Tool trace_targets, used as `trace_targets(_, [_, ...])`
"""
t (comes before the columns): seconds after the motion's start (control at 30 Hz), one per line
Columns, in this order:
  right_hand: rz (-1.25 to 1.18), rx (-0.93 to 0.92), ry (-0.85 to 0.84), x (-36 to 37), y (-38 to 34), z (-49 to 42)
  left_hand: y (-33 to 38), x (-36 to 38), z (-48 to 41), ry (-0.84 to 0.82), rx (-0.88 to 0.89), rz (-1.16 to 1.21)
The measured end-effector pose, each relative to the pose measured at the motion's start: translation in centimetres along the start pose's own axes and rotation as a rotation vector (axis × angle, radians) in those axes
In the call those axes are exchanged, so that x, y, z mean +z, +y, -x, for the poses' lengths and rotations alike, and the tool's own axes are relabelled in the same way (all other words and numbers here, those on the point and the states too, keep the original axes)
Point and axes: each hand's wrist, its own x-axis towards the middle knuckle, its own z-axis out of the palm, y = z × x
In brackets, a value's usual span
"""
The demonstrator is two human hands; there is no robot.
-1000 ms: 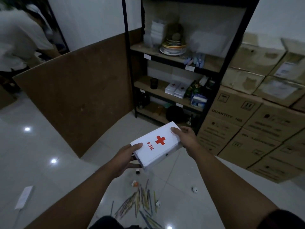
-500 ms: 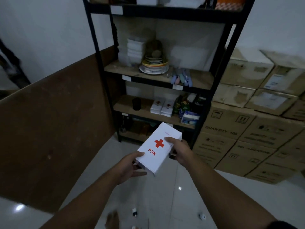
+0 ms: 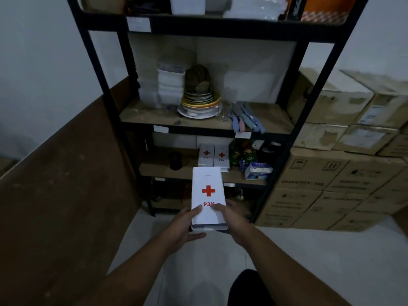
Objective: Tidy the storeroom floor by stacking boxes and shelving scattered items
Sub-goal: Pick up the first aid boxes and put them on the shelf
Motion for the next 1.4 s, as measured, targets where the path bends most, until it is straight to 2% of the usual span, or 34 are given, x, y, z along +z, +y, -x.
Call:
trace_targets(0.23, [-0.044,0.086,-0.028,-1.7,-3.0,-5.6,3.1,0.9,-7.7,-0.019,-0.054,-0.069])
trace_targets(0.53, [-0.149,0.136,-0.096,-7.1,-7.9,-20.7,8.1,5.5,-23.0,0.020,-0.091,-0.180])
trace_targets(0.77, [0.054,0.147,-0.030,-9.2,-10.6,-31.3,9.3,7.1,-34.7,0.097,-0.051,-0.231])
trace_targets(1.17, [0.091,-0.023,0.029,-7.0,-8.3,-44.8,6.9,1.9,-51.1,-0.049,0.108,-0.329])
trace_targets(1.27, [0.067,-0.083,0.076,-6.7,-7.4,-46.6,6.5,1.8,-52.6,-0.129,0.243,-0.431])
trace_targets(1.33, [0.021,-0.098,0.102,-6.4,-6.7,-47.5,6.0,1.5,-53.8,-0.059,0.364,-0.571])
trace_targets(1.4, [0.032,-0.121,0.178,-6.2,-5.4,-48.6,5.7,1.3,-54.6,0.062,0.397,-0.632])
